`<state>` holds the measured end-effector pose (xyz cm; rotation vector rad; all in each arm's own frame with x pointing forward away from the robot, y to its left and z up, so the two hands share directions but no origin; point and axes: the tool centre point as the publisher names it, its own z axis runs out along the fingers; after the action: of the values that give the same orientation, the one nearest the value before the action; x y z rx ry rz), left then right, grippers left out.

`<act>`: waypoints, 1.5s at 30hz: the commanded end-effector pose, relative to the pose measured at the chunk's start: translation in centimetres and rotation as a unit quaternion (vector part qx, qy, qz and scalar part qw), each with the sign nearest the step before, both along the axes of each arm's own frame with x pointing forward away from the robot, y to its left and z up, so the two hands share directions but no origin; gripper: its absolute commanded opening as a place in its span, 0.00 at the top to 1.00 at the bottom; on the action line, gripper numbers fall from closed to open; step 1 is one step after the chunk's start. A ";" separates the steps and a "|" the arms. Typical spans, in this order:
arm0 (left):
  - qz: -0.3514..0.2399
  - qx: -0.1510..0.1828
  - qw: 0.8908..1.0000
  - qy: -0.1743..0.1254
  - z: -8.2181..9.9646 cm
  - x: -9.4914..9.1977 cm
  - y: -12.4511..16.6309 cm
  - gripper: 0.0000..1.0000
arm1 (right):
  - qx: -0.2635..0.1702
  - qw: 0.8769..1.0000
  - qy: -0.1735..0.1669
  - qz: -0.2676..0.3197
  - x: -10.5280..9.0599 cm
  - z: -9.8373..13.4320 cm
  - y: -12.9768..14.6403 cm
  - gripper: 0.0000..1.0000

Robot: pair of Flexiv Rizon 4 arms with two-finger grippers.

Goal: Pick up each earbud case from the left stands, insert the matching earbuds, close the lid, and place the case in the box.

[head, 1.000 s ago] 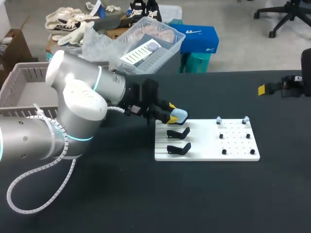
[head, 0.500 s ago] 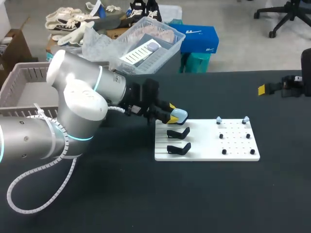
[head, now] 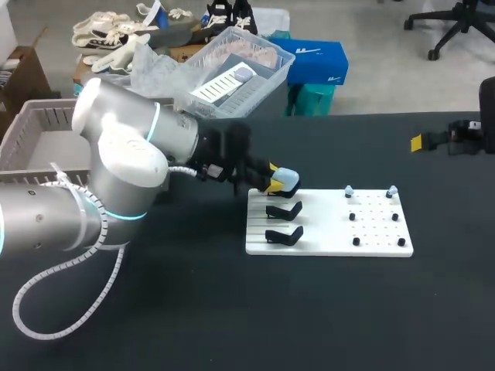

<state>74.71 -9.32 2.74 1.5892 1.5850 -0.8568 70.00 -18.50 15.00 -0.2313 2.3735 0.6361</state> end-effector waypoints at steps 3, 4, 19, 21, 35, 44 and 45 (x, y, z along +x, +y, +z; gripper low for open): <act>-0.004 -0.034 0.999 0.013 3.1 -0.7 1.4 1.00 | 0.000 1.000 0.000 0.000 0.0 0.0 0.0 0.00; -0.004 -0.043 0.999 0.015 3.5 -0.8 1.5 1.00 | 0.000 1.000 0.000 0.000 0.0 0.0 0.0 0.00; -0.029 -0.115 0.991 0.054 9.5 -5.4 2.2 1.00 | 0.000 1.000 0.000 0.000 0.0 0.0 0.0 0.00; -0.031 -0.123 0.990 0.059 9.9 -6.1 2.1 1.00 | 0.000 1.000 0.000 0.000 0.0 0.0 0.0 0.00; -0.023 -0.184 0.980 0.072 11.6 -10.3 0.8 1.00 | 0.000 1.000 0.000 0.000 0.0 0.0 0.0 0.00; -0.046 -0.197 0.978 0.058 11.1 -12.6 -0.2 1.00 | 0.000 1.000 0.000 0.000 0.0 0.0 0.0 0.00; -0.049 -0.200 0.977 0.054 11.0 -12.8 -0.3 1.00 | 0.000 1.000 0.000 0.000 0.0 0.0 0.0 0.00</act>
<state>62.52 -9.49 14.09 1.3820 1.3156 -1.2659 70.00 -18.51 15.00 -0.2313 2.3735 0.6361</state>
